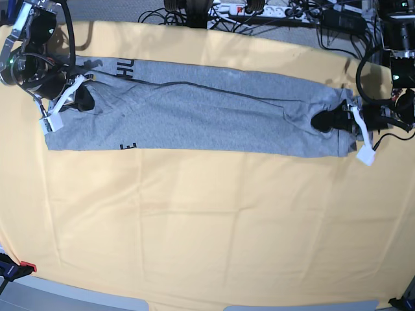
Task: Layout the t-shirt on the table in an organized manner, then fold the t-shirt properly
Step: 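Fold the held shirt end over toward the right gripper with the left gripper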
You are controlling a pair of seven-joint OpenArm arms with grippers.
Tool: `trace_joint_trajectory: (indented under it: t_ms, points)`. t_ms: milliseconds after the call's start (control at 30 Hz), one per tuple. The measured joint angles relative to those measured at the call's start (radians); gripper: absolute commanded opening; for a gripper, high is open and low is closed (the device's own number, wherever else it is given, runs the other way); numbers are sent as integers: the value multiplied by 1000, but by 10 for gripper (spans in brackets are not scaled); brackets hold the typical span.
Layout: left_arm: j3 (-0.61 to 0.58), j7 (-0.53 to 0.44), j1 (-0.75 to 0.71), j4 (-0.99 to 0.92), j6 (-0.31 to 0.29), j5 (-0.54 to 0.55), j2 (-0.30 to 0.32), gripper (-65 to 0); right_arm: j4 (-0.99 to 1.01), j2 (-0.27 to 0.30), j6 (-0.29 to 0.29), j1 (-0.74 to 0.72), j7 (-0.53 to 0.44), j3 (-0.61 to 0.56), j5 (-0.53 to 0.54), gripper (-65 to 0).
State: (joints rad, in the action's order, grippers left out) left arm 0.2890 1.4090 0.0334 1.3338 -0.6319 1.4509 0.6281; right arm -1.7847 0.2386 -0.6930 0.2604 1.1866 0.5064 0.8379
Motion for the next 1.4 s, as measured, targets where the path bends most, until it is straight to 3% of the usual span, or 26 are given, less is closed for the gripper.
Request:
trace_joint_trajectory:
  t_ms: [167,367,500,733,1000,1400]
  points:
    - [0,2,-4,206,1,2,-45,-650,0,-12,0,-1,-14,-1,-31,-650]
    - [0,5,-43,372,3,8,-176,-650,0,-12,0,2,-19,-1,-45,-650]
    - [0,5,-44,368,-63,1,-285,-650,0,-11,0,3,-19,-1,-45,-650]
    - [0,4,-41,239,-61,1,-421,-650,0,-11,0,3,-19,-1,-42,-650]
    - [-2,2,-18,88,-61,1,-508,-650,0,-11,0,3,-19,-1,-42,-650]
    - [-158,1,0,72,-61,-37,-513,-650,0,-11,0,3,-19,-1,-42,-650]
